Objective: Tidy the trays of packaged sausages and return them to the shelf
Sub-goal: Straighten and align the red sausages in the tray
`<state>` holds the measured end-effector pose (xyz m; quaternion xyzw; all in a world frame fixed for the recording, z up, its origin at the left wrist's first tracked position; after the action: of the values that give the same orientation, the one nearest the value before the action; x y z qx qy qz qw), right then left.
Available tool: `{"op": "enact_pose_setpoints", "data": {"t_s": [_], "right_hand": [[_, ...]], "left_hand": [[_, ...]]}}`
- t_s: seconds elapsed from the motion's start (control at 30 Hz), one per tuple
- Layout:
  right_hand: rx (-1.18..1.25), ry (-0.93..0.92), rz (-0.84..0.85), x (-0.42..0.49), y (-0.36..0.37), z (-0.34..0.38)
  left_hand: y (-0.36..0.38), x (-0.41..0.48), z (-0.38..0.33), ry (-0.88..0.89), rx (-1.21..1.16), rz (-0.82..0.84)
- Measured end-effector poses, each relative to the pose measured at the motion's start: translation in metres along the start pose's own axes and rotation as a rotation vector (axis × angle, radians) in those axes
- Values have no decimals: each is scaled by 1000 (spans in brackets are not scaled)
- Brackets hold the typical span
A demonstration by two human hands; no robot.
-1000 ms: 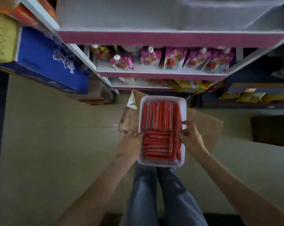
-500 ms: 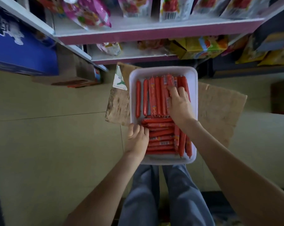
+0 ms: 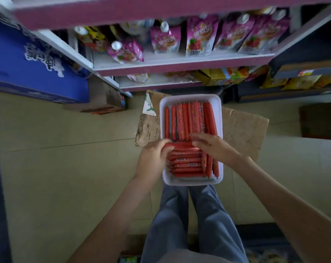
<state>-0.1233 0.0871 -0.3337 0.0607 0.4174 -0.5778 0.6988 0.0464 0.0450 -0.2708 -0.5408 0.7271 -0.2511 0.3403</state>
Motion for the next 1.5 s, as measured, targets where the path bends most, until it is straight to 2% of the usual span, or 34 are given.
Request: {"op": "enact_pose_setpoints", "data": {"t_s": [0.07, 0.1, 0.2, 0.3, 0.4, 0.5, 0.63, 0.73, 0.8, 0.93, 1.1, 1.17, 1.3, 1.37, 1.43, 1.5], "right_hand": [[23, -32, 6, -24, -17, 28], [54, -45, -38, -35, -32, 42], [342, -94, -243, -77, -87, 86], [492, -223, -412, -128, -138, 133], [567, -315, -479, -169, -169, 165], [730, -364, -544, -197, -198, 182], [1105, -375, -586, -215, -230, 185], [1306, -330, -539, -219, -233, 186], [1353, -288, -527, -221, -228, 186], [1344, -232, -501, -219, -218, 182], [1298, -256, -454, -221, -211, 190], [1142, -309, -458, -226, -212, 195], [488, -510, -625, -253, -217, 226], [272, -621, -690, -264, -213, 247], [246, -636, -707, -268, -207, 255], [372, -590, -665, -267, -203, 254]], "left_hand": [[-31, 3, -12, -143, -144, -11], [-42, 4, -18, -214, -213, 4], [-73, 2, -39, -375, -394, 9], [-97, -8, -79, -416, -561, 41], [-101, -24, -120, -415, -735, 115], [-111, -30, -165, -383, -907, 107], [-153, -21, -228, -225, -1184, -41], [-185, -24, -275, 13, -1185, -134], [-197, -35, -303, 122, -1144, -155], [-207, -58, -337, 302, -999, -210], [-221, -73, -338, 470, -801, -435], [-226, -76, -332, 463, -787, -489], [-233, -74, -320, 410, -715, -568], [-233, -73, -317, 398, -661, -588], [-235, -73, -314, 384, -645, -605], [-238, -73, -315, 409, -628, -598]]}}
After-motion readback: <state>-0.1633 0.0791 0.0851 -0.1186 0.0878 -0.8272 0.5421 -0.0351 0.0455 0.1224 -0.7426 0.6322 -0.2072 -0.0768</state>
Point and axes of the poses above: each hand's wrist, its own x-axis towards the middle knuckle, its own y-axis out of the palm, z = x × y, the point moved 9 cm from there along x, towards the middle knuckle, and after that the axes turned 14 degrees about -z, right-handed, at the moved point
